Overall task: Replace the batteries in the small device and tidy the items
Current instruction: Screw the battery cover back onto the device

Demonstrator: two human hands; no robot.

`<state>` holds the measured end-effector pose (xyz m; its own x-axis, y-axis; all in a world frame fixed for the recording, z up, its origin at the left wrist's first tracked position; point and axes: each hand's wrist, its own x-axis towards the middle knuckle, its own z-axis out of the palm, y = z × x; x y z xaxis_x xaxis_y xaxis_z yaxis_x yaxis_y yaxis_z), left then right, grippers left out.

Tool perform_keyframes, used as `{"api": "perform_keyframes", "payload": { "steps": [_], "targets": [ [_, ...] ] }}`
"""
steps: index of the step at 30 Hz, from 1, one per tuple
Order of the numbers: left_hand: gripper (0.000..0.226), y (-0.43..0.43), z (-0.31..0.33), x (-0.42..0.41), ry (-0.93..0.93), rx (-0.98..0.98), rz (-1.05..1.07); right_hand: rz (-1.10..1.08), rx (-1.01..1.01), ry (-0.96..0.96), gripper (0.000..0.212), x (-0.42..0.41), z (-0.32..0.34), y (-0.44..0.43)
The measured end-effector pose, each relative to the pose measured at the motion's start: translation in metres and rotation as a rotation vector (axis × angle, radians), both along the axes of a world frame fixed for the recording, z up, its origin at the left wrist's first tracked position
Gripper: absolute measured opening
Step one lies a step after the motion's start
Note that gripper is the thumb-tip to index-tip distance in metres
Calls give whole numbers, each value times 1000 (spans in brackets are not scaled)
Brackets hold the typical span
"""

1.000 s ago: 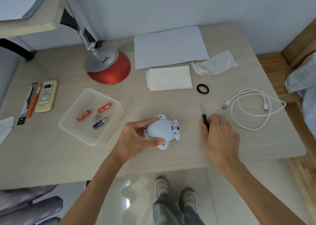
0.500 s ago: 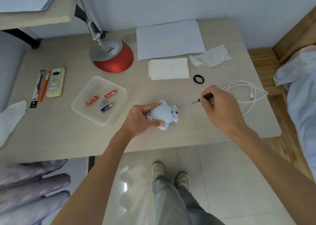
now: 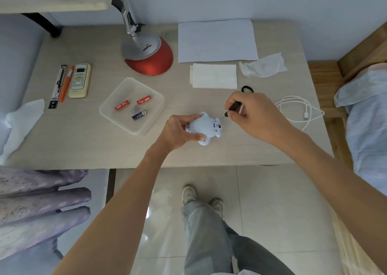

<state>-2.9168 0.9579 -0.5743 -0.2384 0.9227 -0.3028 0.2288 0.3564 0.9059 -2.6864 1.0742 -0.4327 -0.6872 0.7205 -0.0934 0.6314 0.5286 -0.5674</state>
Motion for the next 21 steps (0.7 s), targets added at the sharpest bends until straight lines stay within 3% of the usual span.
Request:
{"api": "perform_keyframes", "payload": {
  "steps": [21],
  "targets": [
    [81, -1, -4, -1, -37, 4, -2, 32, 51, -100, 13, -11, -24, 0]
  ]
}}
